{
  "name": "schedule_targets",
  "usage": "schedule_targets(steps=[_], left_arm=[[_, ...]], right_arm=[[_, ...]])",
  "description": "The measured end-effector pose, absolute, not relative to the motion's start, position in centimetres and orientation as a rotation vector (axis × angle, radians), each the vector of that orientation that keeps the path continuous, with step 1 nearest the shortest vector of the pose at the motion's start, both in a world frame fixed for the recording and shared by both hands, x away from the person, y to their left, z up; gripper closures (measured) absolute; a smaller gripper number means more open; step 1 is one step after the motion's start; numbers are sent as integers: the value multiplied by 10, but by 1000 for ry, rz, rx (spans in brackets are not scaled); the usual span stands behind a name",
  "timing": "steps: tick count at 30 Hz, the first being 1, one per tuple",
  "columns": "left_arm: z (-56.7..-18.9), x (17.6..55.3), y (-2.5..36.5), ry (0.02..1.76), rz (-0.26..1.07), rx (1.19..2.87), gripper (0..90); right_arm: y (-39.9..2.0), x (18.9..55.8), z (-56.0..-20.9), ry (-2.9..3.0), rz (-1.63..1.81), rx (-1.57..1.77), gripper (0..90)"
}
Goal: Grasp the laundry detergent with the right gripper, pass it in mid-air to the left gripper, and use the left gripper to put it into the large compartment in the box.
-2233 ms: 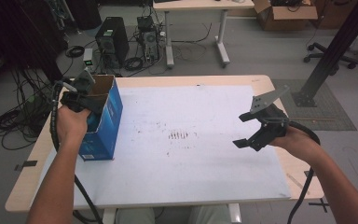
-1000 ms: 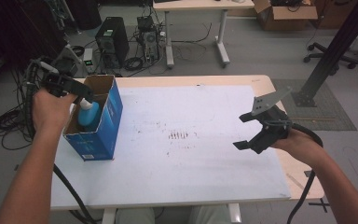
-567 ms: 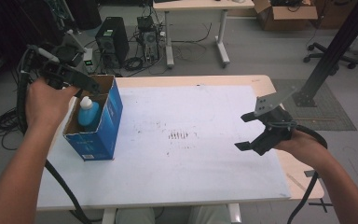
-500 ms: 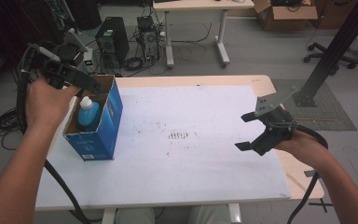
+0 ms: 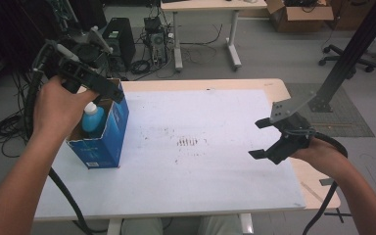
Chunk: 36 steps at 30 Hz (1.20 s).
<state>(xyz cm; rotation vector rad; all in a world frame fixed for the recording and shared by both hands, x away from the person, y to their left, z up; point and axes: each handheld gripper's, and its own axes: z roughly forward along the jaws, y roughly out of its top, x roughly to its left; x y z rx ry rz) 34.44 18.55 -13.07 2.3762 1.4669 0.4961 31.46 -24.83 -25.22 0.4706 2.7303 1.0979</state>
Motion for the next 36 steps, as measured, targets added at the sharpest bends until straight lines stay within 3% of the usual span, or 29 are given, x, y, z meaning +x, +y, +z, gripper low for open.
schedule_targets(steps=[36], left_arm=[[-139, 360, 114, 1120, 407, 2535, 59]], right_arm=[[-254, 315, -254, 2734, 1080, 513, 56]])
